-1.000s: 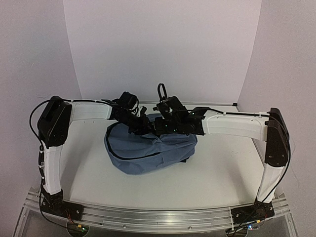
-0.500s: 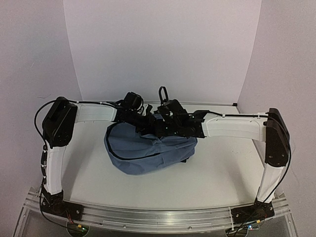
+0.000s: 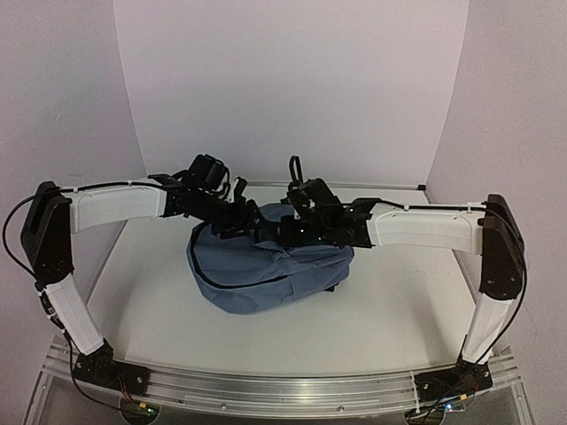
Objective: Pack the student bag
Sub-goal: Place the stationery in the student bag, then zip the student bag at the center of the board.
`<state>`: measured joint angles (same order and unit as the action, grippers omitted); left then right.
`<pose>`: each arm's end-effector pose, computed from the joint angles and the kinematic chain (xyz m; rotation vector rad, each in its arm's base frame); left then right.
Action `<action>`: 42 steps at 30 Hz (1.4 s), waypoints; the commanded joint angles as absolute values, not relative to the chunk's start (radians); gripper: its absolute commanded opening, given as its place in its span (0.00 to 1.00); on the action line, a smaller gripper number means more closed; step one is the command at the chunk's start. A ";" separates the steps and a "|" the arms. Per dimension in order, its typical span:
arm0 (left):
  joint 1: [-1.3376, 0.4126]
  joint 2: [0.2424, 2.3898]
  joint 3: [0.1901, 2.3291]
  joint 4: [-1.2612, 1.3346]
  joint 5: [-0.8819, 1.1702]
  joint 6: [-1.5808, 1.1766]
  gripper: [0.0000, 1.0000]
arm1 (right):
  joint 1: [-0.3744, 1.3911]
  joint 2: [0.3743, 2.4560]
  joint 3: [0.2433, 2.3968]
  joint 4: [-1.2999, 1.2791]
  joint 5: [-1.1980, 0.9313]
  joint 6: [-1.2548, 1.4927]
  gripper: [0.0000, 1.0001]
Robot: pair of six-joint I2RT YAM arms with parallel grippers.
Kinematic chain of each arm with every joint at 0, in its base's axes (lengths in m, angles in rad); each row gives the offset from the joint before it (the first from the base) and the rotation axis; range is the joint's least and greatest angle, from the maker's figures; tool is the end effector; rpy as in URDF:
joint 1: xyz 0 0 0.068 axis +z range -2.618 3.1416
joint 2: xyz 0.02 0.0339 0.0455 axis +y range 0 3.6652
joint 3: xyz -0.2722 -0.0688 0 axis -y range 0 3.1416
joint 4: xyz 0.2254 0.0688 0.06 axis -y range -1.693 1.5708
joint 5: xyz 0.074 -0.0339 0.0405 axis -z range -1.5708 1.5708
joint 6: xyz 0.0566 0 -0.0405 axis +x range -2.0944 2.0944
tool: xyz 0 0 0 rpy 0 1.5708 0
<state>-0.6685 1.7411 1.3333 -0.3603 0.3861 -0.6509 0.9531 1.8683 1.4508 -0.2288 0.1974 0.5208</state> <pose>0.2911 -0.2571 0.2596 0.2324 2.5307 -1.0499 0.2601 0.3470 0.2592 -0.3768 2.2373 0.5926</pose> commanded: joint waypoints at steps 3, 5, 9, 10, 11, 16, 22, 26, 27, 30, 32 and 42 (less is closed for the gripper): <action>-0.639 1.608 1.295 -0.466 0.246 -0.649 0.70 | 0.994 1.824 1.425 -0.210 0.082 0.488 0.00; -0.616 1.605 1.301 -0.485 0.241 -0.663 0.72 | 1.010 1.827 1.412 -0.210 0.062 0.487 0.00; -0.597 1.623 1.320 -0.470 0.278 -0.684 0.74 | 1.047 1.840 1.390 -0.209 0.040 0.500 0.00; -0.597 1.633 1.327 -0.465 0.285 -0.686 0.74 | 1.055 1.841 1.385 -0.209 0.039 0.506 0.00; -0.596 1.645 1.335 -0.462 0.287 -0.684 0.74 | 1.060 1.842 1.380 -0.209 0.038 0.510 0.00; -0.564 1.709 1.345 -0.431 0.322 -0.690 0.73 | 1.071 1.832 1.361 -0.202 0.045 0.521 0.00; -0.533 1.748 1.337 -0.328 0.415 -0.771 0.71 | 1.071 1.810 1.359 -0.199 0.031 0.530 0.22; -0.529 1.773 1.357 -0.334 0.405 -0.758 0.71 | 1.072 1.730 1.362 -0.205 0.067 0.519 0.55; -0.526 1.787 1.368 -0.345 0.413 -0.754 0.71 | 1.072 1.713 1.363 -0.215 0.092 0.513 0.63; -0.525 1.830 1.388 -0.347 0.451 -0.758 0.68 | 1.067 1.676 1.365 -0.256 0.191 0.504 0.76; -0.525 1.848 1.390 -0.330 0.472 -0.769 0.66 | 1.044 1.665 1.358 -0.276 0.214 0.507 0.77; -0.525 1.938 1.460 -0.324 0.483 -0.762 0.60 | 0.910 1.594 1.252 -0.281 0.199 0.540 0.79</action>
